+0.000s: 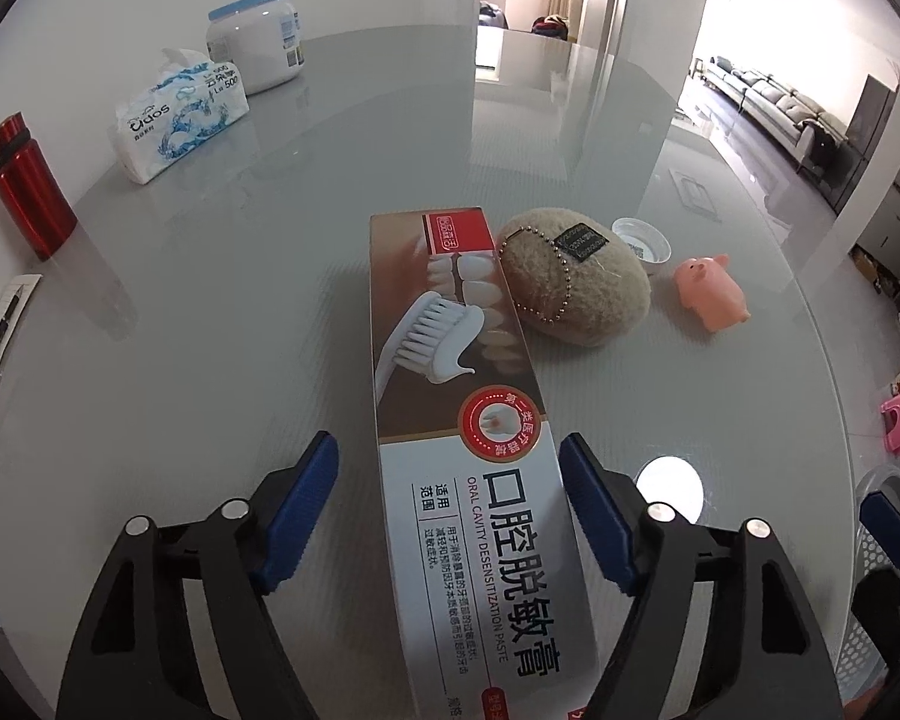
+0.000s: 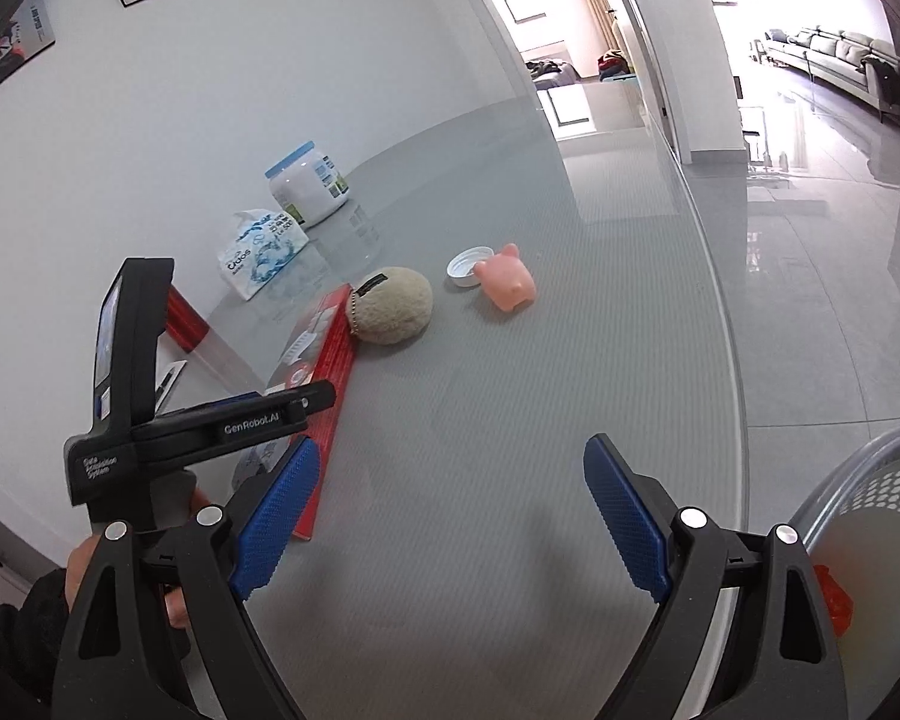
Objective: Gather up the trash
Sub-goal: 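Grasp the toothpaste box with the left tool while the right tool grasps the pink pig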
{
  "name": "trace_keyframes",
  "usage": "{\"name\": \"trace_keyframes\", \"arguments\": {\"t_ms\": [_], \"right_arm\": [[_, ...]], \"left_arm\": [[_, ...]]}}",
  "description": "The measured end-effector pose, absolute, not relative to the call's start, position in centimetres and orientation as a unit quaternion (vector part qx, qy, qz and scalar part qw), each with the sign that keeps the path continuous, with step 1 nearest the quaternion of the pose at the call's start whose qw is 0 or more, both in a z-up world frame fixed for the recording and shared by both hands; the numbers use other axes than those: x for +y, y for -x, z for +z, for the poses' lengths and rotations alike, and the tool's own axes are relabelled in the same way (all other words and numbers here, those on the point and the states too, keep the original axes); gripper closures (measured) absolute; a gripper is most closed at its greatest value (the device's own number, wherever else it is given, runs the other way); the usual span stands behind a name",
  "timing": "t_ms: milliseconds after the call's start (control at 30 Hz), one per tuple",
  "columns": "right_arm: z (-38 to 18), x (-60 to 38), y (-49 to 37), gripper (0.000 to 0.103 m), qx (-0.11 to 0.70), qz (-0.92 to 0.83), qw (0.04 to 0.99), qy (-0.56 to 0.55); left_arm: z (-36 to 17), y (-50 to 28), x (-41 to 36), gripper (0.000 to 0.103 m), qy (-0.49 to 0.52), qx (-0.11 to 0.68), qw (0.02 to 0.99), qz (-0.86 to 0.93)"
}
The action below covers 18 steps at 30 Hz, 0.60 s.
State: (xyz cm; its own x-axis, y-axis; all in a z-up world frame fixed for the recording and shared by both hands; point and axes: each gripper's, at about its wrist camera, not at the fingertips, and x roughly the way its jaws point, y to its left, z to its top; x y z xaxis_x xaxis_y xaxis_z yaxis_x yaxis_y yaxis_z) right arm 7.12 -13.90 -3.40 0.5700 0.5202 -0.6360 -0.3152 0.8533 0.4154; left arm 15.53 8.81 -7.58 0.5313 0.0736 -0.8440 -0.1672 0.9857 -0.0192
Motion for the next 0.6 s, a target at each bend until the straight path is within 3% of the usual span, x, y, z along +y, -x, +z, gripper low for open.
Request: {"name": "trace_keyframes", "arguments": {"t_ms": [67, 100, 600], "right_arm": [[-3.5, -13.4, -8.0, 0.017, 0.400, 0.227, 0.879, -0.125], [-3.5, -13.2, -8.4, 0.018, 0.401, 0.219, 0.881, -0.122], [-5.7, -8.6, -18.8, 0.018, 0.450, 0.109, 0.886, -0.017]], "left_arm": [[-7.9, -15.6, 8.9, 0.046, 0.055, 0.482, 0.872, 0.063], [-7.9, -15.6, 9.0, 0.047, 0.054, 0.478, 0.874, 0.066], [-4.9, -13.7, 12.4, 0.050, 0.040, 0.414, 0.908, 0.060]]}}
